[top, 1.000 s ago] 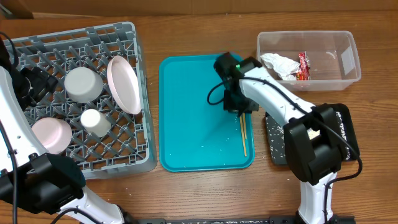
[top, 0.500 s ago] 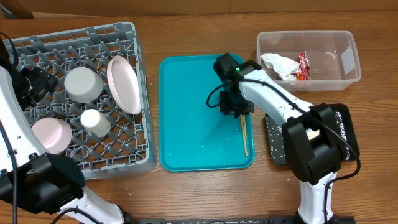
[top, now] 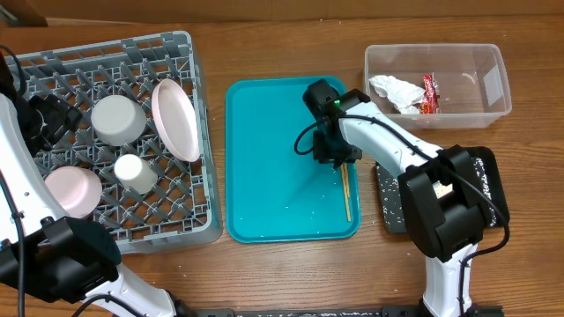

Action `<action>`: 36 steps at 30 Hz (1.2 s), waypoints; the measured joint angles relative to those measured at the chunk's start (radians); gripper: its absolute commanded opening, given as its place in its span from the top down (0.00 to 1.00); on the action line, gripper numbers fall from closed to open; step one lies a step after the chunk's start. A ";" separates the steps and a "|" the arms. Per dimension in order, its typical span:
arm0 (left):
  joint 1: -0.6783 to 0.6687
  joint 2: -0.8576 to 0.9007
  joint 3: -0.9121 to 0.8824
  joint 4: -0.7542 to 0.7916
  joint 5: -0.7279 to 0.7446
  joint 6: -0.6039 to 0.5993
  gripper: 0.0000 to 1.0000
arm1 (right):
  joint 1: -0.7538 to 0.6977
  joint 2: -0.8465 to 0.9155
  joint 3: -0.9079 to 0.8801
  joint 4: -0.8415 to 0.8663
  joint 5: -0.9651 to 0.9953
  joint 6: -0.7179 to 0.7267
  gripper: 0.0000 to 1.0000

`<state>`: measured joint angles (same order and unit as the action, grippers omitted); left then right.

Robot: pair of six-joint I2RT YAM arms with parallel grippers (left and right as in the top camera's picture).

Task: Sort waste into correct bins and load items into the dishwasher
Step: 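Lower the right gripper around the chopsticks and close, then pinch one chopstick and separate it from the other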

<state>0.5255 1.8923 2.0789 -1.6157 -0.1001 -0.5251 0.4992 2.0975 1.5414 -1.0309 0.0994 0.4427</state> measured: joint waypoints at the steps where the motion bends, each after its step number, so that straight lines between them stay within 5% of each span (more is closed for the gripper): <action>1: 0.000 0.000 0.000 0.000 0.000 0.000 0.00 | 0.000 0.000 -0.009 0.016 -0.014 0.000 0.66; 16: 0.000 0.000 0.000 0.000 0.000 0.000 0.00 | 0.000 0.000 -0.045 -0.017 -0.008 -0.017 0.73; 26: 0.000 0.000 0.000 0.000 0.000 0.000 0.00 | 0.000 0.000 0.090 -0.106 -0.061 -0.024 0.72; 36: 0.000 0.000 0.000 0.000 0.000 0.000 0.00 | 0.000 0.000 0.090 -0.040 -0.030 -0.025 0.54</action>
<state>0.5255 1.8923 2.0789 -1.6157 -0.1001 -0.5251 0.4992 2.0975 1.6310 -1.0710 0.0696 0.4179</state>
